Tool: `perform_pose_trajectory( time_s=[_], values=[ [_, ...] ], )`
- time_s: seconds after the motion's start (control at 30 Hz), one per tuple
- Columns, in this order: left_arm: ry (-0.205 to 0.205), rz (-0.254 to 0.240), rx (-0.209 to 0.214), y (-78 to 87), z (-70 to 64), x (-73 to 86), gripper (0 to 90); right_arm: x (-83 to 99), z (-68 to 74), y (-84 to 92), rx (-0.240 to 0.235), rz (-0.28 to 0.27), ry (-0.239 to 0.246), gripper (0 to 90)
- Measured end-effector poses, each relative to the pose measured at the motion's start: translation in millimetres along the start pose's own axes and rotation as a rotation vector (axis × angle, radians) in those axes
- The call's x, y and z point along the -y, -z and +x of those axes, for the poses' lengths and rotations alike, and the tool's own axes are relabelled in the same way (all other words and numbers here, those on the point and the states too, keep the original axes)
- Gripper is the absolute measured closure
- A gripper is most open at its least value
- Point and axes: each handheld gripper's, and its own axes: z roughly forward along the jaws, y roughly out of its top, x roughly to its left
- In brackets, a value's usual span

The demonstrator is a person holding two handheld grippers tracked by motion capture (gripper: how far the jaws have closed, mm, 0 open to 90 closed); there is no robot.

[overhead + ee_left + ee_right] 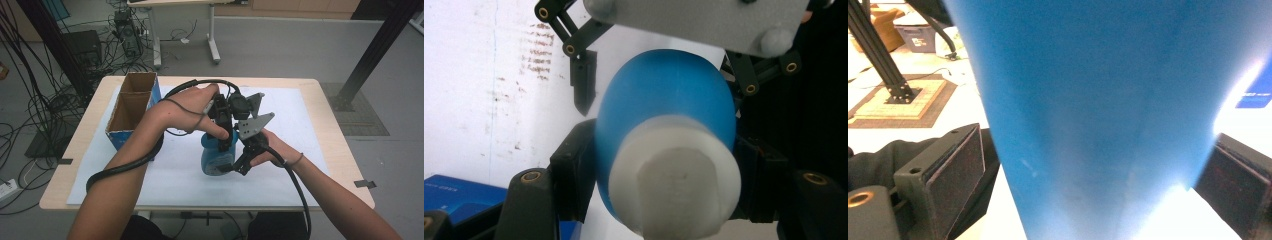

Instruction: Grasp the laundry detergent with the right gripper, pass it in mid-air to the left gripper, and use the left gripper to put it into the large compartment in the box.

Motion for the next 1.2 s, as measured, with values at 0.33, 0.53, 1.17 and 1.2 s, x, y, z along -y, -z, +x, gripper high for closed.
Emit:
perform_pose_trajectory(
  time_s=[0.33,0.53,1.17,1.2],
  values=[
    [0.004,0.015,0.004,0.1,2.9,-0.1,37.0,6.9,-0.5,14.5,0.019,0.021,0.005,4.0],
    [0.001,0.022,0.005,-0.6,2.7,-1.3,37.0,14.7,0.3,24.7,0.032,0.026,-0.012,3.5],
    [0.009,0.023,0.005,0.9,2.4,3.3,37.0,51.3,-3.7,86.9,0.160,0.067,-0.085,3.0],
    [0.010,0.023,0.005,1.0,2.4,3.9,37.0,56.0,-4.6,93.6,0.176,0.069,-0.095,2.9]
  ],
)
